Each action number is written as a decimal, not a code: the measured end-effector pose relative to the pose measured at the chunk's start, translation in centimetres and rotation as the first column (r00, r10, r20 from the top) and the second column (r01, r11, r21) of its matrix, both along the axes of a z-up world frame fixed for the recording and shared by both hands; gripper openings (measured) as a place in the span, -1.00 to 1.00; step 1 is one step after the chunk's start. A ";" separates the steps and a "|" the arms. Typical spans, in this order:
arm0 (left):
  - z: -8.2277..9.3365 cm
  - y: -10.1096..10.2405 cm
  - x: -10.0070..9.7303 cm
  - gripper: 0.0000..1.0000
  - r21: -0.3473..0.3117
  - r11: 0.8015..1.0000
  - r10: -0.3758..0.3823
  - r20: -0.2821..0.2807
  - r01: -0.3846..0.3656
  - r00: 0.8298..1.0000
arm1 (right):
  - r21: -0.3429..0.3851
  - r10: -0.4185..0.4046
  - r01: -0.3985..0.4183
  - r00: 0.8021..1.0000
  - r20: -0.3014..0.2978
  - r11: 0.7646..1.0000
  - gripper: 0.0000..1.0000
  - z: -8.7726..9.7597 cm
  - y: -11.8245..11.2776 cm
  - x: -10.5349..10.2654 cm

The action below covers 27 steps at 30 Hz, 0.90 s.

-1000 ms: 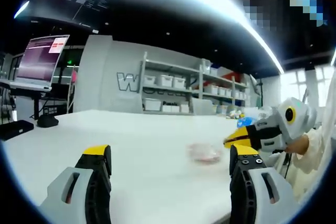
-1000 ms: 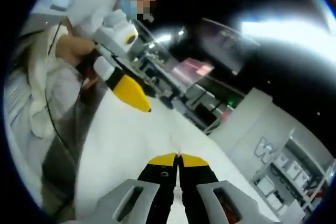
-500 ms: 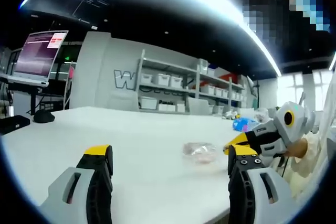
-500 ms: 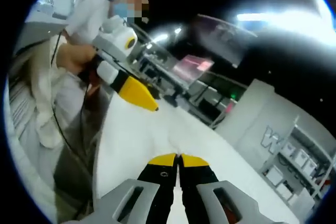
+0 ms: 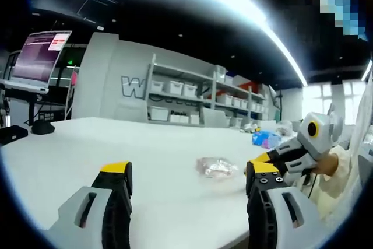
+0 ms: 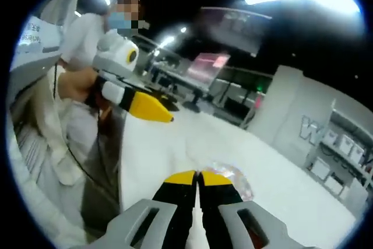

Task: Open the resealable bag by pulling the two sides of the seal apart until the entire bag opening is separated and visibly accessible.

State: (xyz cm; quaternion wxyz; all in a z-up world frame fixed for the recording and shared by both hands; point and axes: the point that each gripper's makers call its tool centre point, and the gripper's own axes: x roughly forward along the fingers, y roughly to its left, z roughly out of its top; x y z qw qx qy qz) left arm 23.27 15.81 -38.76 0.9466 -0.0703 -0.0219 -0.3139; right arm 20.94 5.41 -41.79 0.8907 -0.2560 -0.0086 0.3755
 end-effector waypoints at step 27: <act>-0.5 -0.3 0.1 0.58 0.029 1.000 -0.006 0.000 0.006 1.000 | 0.113 0.034 -0.017 0.989 -0.143 0.993 -0.82 0.7 0.7 -2.0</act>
